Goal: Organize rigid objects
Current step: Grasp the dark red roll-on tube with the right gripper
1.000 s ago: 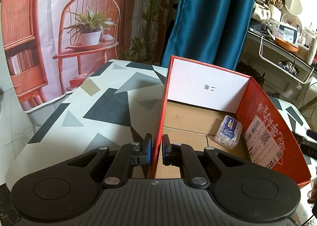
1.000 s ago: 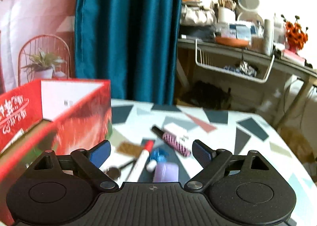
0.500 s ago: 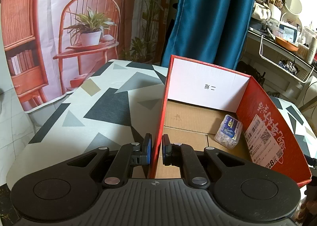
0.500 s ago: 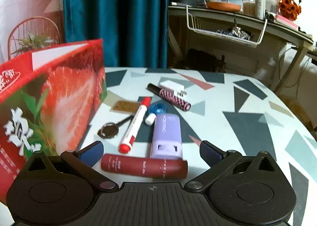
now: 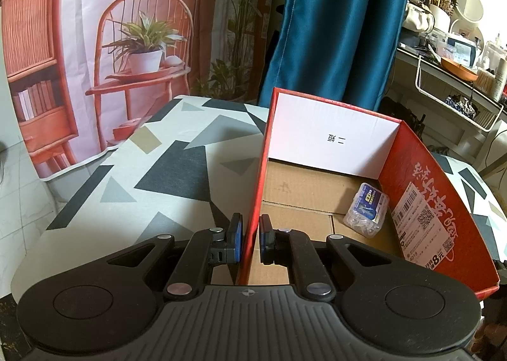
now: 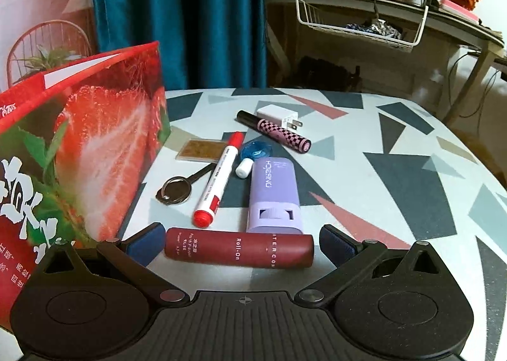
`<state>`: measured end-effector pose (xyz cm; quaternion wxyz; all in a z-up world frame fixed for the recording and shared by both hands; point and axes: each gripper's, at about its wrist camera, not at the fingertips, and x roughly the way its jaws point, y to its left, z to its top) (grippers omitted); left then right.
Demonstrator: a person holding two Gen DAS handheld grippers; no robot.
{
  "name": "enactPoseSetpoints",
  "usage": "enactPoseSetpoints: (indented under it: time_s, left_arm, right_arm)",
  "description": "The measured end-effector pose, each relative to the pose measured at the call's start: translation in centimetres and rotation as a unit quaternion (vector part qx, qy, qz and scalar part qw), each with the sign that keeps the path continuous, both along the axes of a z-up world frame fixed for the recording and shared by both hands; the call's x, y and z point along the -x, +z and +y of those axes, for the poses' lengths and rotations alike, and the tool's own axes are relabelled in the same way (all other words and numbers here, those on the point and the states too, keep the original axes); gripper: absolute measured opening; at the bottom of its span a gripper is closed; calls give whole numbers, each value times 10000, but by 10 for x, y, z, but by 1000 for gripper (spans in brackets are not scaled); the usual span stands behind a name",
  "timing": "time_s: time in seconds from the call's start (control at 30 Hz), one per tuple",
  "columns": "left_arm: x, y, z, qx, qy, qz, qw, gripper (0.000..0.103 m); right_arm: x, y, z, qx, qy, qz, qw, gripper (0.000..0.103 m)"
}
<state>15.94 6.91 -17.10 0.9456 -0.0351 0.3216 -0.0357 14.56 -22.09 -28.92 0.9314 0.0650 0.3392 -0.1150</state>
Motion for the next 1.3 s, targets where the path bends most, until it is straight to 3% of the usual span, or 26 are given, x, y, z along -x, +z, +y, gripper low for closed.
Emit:
enactPoseSetpoints:
  time_s: [0.2,0.57,0.93,1.3]
  left_arm:
    - [0,0,0,1,1,1,10000,12]
    - [0,0,0,4,7,4,10000,12]
    - [1,-1,0,11,10,23,10000,12]
    - [1,-2,-1,16,10,52,10000,12]
  right_arm:
    - [-4,-4,5,123,165,120,9997,103]
    - [-4,-10,-14,-395,-142,166,9990,103]
    - [-10,-11,-4,3,-75,448,9990,103]
    - [-10,-11,-5,-13,-70,471,9989,103]
